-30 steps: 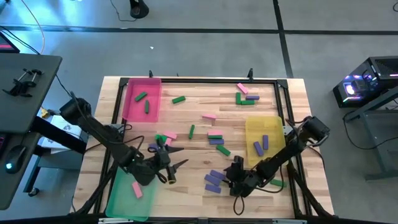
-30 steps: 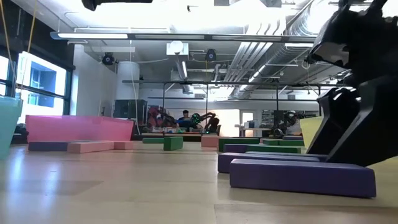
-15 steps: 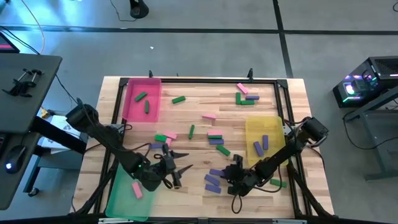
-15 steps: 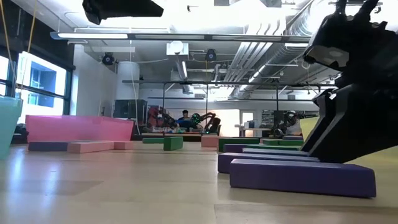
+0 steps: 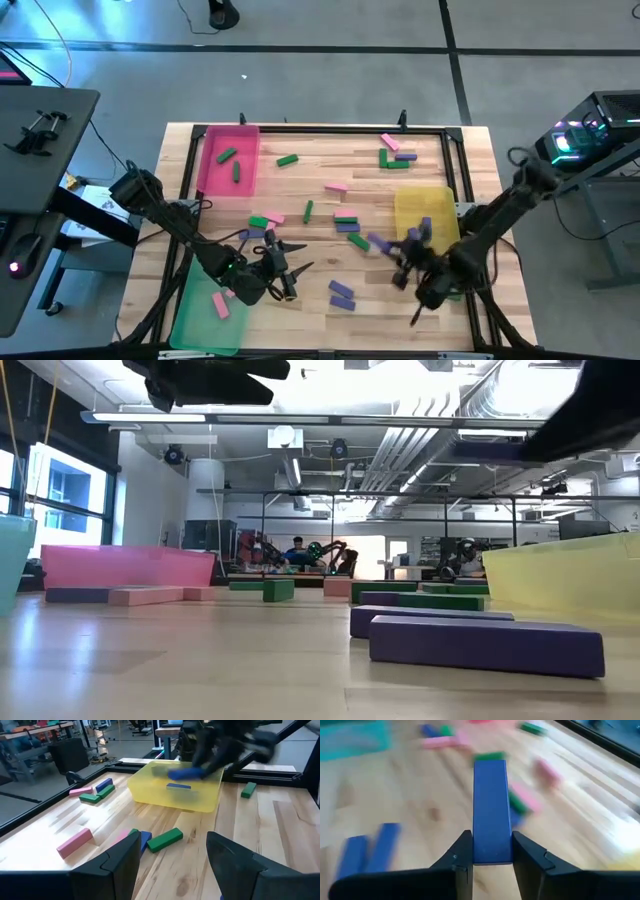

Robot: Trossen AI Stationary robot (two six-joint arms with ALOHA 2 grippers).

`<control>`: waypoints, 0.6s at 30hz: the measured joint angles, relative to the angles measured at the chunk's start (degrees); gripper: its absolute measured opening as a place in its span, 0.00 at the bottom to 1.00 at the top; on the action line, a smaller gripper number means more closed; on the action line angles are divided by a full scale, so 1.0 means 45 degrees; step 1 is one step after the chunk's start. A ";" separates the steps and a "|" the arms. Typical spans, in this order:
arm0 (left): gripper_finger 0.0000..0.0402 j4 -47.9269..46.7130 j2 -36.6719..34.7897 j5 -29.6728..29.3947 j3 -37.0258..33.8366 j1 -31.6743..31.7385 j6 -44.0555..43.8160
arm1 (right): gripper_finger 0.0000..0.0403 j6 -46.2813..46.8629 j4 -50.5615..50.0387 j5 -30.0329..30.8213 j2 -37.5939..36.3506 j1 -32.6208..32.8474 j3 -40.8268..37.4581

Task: Sort blocks
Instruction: Put the blue block into the yellow bin

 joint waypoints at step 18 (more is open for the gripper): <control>0.53 -0.0036 0.0000 0.0018 0.0000 0.0019 0.0018 | 0.21 0.8991 -0.7754 -0.6418 -0.0936 -0.1205 -0.1122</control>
